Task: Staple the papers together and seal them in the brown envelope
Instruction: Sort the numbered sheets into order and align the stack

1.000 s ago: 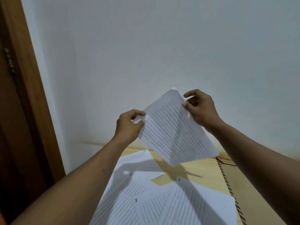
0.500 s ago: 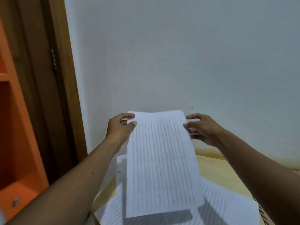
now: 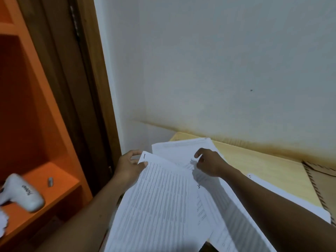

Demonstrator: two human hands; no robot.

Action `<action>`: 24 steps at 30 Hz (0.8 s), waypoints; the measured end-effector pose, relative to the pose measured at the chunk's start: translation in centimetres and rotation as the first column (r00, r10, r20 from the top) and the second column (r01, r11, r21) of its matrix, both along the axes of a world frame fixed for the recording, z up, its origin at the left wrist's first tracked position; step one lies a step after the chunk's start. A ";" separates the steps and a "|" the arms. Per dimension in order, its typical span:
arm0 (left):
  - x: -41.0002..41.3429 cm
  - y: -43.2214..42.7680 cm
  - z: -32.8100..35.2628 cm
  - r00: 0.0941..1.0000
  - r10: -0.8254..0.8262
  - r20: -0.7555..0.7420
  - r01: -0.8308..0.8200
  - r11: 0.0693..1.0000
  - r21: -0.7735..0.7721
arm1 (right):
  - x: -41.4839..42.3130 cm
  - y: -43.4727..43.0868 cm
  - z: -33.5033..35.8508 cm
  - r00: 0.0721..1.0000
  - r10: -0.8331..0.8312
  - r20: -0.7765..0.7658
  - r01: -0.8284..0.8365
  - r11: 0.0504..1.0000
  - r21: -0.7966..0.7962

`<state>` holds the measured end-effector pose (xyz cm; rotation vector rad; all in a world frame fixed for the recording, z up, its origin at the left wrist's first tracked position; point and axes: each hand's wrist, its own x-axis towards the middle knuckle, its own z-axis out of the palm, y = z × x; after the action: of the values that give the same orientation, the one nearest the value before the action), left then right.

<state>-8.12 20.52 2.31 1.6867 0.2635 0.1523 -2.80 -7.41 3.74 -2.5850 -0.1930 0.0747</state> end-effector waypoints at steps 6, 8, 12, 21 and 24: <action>-0.1 2.2 -2.3 0.993 -0.058 -0.106 0.065 0.996 0.061 | 3.2 5.5 -1.8 0.977 0.210 0.038 -0.202 0.966 -0.159; 0.1 2.3 -2.9 0.993 -0.045 -0.107 0.051 0.997 0.058 | 4.1 6.7 -2.5 0.975 0.222 0.023 -0.212 0.954 -0.210; 1.2 2.1 -3.5 0.994 -0.039 -0.100 0.044 0.998 0.047 | 5.3 7.7 -3.5 0.980 0.201 -0.005 -0.193 0.936 -0.294; 3.0 0.2 -3.5 0.995 -0.047 -0.086 0.052 0.997 0.064 | 7.8 7.3 -3.4 0.979 0.185 -0.088 -0.202 0.946 -0.255; 3.1 -0.2 -3.8 0.995 -0.046 -0.090 0.053 0.996 0.068 | 8.0 7.4 -3.4 0.974 0.211 -0.084 -0.226 0.944 -0.243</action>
<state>-5.06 20.35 -1.46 1.7704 0.2853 0.0500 5.16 -0.01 0.39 -2.7983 -0.4776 0.2697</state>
